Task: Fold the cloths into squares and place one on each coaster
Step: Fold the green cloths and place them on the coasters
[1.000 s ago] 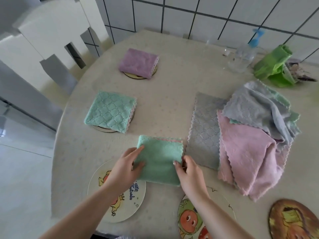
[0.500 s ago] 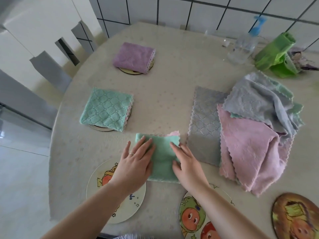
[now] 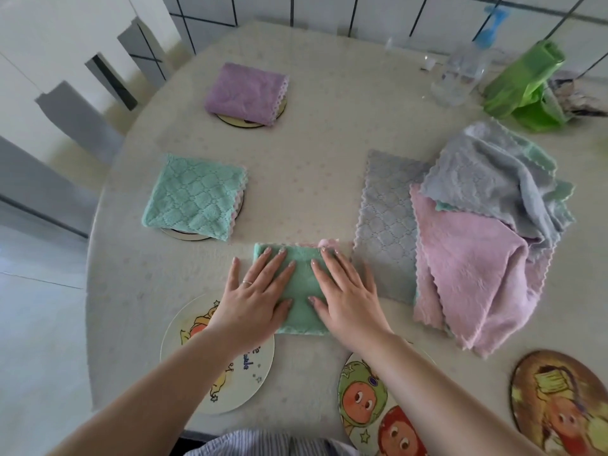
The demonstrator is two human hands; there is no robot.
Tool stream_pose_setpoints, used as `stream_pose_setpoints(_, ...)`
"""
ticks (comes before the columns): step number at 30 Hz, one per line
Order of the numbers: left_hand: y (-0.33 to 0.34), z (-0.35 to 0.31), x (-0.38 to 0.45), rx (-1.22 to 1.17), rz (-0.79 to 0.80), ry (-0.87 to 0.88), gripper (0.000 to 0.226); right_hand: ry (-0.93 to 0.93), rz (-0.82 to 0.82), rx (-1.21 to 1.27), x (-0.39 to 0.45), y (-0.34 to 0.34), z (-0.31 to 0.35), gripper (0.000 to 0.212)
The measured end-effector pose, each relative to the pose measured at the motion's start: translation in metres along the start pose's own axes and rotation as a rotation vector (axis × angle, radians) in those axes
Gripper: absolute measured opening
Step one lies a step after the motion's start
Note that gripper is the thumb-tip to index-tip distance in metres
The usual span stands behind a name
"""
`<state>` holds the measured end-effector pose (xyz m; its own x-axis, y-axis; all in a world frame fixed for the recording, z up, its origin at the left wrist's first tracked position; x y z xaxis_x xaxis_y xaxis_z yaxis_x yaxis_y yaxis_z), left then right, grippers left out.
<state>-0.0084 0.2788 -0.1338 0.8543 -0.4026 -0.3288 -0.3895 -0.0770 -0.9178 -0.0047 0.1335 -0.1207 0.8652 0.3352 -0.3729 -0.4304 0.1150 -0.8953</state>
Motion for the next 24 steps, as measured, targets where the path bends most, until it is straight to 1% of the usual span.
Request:
stream_pose_setpoints(2,-0.007,-0.002,-0.002,-0.051,-0.029,0.016,0.061,0.022,-0.034,0.092,-0.004,-0.008,-0.003,0.061)
stream_pose_setpoints(3,-0.013,0.000,-0.004,-0.119,-0.049,-0.002,0.062,0.047,-0.069,0.168,-0.008,-0.012,-0.007,0.060)
stream_pose_setpoints(5,-0.026,0.014,-0.015,-0.310,-0.131,-0.135,0.058,0.141,-0.153,0.379,-0.019,-0.021,-0.020,0.057)
stream_pose_setpoints(7,-0.030,0.036,-0.030,-0.501,-0.211,-0.326,0.054,0.271,-0.130,0.642,-0.028,-0.017,-0.031,0.054)
stream_pose_setpoints(8,-0.028,0.042,-0.034,-0.580,-0.208,-0.382,0.052,0.320,-0.105,0.745,-0.030,-0.013,-0.033,0.052)
stream_pose_setpoints(9,-0.024,0.043,-0.036,-0.640,-0.177,-0.398,0.050,0.356,-0.093,0.815,-0.030,-0.010,-0.034,0.051)
stream_pose_setpoints(11,-0.020,0.037,-0.034,-0.689,-0.091,-0.359,0.048,0.421,-0.063,0.909,-0.028,-0.005,-0.033,0.053)
stream_pose_setpoints(13,-0.022,0.031,-0.030,-0.730,-0.062,-0.329,0.047,0.476,-0.025,1.018,-0.024,-0.001,-0.030,0.052)
stream_pose_setpoints(14,-0.025,0.031,-0.029,-0.763,-0.072,-0.323,0.046,0.499,-0.011,1.120,-0.023,0.001,-0.027,0.048)
stream_pose_setpoints(17,-0.037,0.033,-0.031,-0.867,-0.092,-0.274,0.040,0.561,0.031,1.535,-0.025,0.008,-0.012,0.035)
stream_pose_setpoints(18,-0.040,0.036,-0.036,-0.912,-0.094,-0.267,0.038,0.559,0.048,1.627,-0.028,0.009,-0.004,0.031)
stream_pose_setpoints(20,-0.045,0.047,-0.051,-1.011,-0.117,-0.280,0.036,0.525,0.085,1.697,-0.033,0.012,0.012,0.027)
stream_pose_setpoints(24,-0.041,0.071,-0.097,-1.100,-0.166,-0.300,0.029,0.461,0.149,1.576,-0.045,0.032,0.050,0.026)
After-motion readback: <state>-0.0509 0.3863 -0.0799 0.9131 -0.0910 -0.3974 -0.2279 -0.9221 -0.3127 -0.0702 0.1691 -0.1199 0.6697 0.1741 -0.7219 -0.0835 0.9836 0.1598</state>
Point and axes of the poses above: each hand's wrist, its own x-axis towards the middle knuckle, its own y-axis out of the palm, z = x × y, the point moved 7 cm from there along x, towards the middle knuckle, and after that the axes turned 9 degrees about z, right-handed, at the moved point
